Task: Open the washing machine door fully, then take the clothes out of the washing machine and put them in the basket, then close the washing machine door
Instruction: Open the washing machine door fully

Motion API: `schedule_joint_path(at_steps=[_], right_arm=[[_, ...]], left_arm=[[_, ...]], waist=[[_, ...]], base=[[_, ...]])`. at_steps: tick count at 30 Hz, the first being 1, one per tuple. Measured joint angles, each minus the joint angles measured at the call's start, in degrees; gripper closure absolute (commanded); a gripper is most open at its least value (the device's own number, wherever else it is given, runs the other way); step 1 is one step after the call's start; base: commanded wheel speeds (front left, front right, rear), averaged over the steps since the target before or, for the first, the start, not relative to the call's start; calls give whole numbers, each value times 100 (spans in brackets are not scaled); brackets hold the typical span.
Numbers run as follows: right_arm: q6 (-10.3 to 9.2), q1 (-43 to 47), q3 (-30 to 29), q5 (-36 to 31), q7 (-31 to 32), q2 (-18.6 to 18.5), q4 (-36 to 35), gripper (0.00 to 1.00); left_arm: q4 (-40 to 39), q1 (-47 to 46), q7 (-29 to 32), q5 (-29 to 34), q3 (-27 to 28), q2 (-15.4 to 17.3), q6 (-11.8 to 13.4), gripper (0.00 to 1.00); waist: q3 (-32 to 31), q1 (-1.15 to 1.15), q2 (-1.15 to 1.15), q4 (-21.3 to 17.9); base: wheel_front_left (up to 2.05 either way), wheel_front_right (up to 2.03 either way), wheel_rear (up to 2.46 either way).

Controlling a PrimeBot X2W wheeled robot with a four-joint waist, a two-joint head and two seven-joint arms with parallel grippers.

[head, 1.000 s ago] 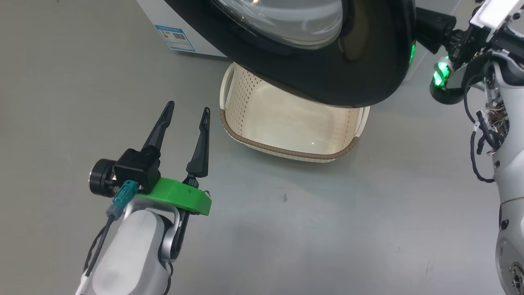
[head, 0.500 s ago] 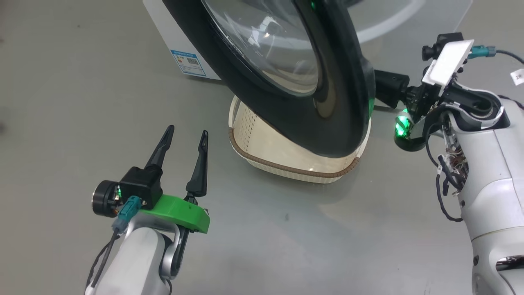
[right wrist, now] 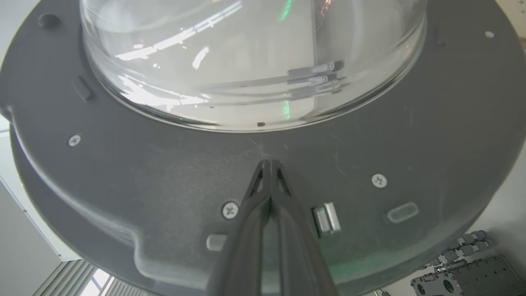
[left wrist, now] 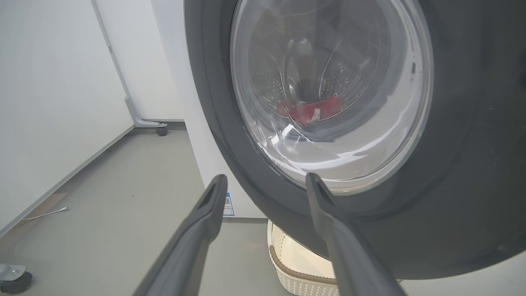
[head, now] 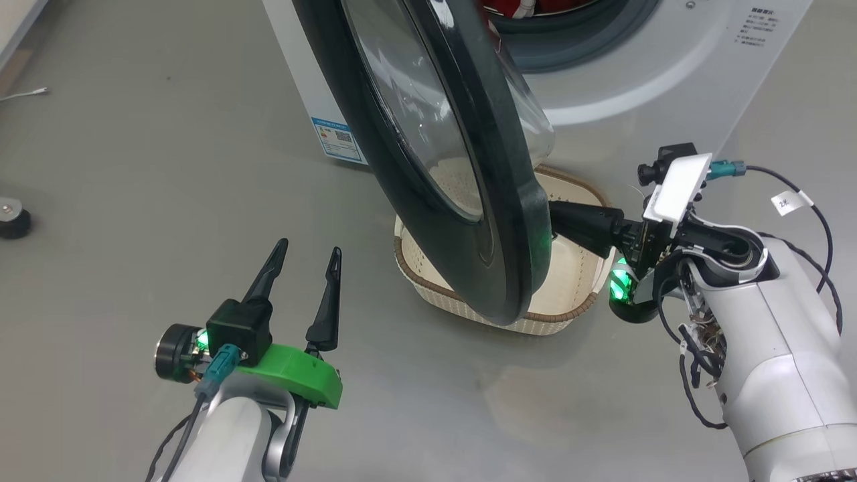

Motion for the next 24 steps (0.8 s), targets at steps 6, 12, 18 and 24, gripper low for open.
schedule_joint_path(at_steps=[6, 12, 18, 24], right_arm=[[4, 298, 112, 169, -75, 13, -30, 100], [7, 508, 381, 500, -181, -5, -126, 100], [7, 674, 838, 962, -318, 1, -293, 100], [16, 763, 1246, 1255, -530, 3, -435, 100]], left_arm=[[57, 61, 0, 44, -19, 5, -1, 0], [102, 77, 0, 63, -48, 10, -31, 0], [123, 141, 0, 93, -68, 12, -32, 0], [138, 202, 0, 93, -82, 19, -37, 0]], waist=[[-184, 0, 0, 107], [-324, 0, 0, 228], [-419, 0, 0, 368], [-487, 0, 0, 485]], base=[[0, 0, 0], [0, 0, 0], [0, 0, 0], [0, 0, 0]])
